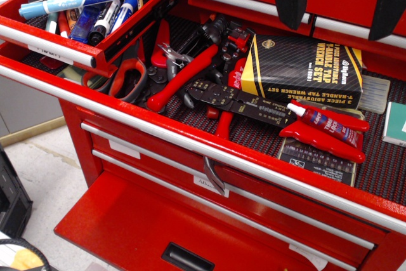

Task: Pick up glue and put into drawer

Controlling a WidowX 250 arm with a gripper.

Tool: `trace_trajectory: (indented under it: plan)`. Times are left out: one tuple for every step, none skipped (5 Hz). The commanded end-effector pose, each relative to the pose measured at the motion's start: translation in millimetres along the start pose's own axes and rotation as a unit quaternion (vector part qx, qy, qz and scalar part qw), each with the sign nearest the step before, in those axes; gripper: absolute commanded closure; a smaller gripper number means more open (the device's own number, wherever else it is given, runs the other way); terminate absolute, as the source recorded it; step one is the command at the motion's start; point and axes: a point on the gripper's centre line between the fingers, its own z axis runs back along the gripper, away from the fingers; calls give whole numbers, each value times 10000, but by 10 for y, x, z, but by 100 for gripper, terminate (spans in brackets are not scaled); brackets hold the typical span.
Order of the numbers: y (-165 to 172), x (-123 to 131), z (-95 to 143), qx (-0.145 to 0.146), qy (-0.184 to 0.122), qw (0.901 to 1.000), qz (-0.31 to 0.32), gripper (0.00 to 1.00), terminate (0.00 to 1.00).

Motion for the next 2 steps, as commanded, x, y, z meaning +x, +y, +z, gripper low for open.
trace_trajectory:
  plan:
    - [0, 0, 0, 0, 0, 10000, 0, 0, 0]
    - [-86, 243, -159, -173, -440, 9913, 1230, 0, 0]
